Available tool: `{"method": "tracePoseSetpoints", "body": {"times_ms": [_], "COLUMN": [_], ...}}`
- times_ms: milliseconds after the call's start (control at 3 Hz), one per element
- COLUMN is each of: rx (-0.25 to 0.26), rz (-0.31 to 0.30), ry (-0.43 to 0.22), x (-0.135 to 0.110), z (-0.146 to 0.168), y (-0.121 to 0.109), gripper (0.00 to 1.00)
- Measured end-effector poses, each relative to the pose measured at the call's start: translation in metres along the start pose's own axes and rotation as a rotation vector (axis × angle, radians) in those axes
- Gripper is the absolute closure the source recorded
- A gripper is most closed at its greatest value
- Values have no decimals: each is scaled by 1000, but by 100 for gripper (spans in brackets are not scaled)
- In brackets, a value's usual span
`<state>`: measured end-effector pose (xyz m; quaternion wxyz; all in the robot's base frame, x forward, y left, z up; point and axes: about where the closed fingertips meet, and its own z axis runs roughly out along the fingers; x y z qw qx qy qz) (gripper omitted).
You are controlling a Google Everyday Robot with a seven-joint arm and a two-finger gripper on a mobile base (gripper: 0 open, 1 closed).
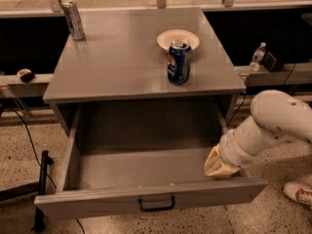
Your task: Open top drawer
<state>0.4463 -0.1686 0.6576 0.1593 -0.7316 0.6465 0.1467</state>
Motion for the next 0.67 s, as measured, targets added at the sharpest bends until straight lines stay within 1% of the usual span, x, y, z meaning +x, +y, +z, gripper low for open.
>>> {"method": "tracePoseSetpoints", "body": {"times_ms": [333,667], "rx": [163,312], "rz": [-67,-100], "ry": [-24,-52], "x": [-16,-32], "z": [-48,-105], "y": [-4,-17], "gripper": [100,81]}}
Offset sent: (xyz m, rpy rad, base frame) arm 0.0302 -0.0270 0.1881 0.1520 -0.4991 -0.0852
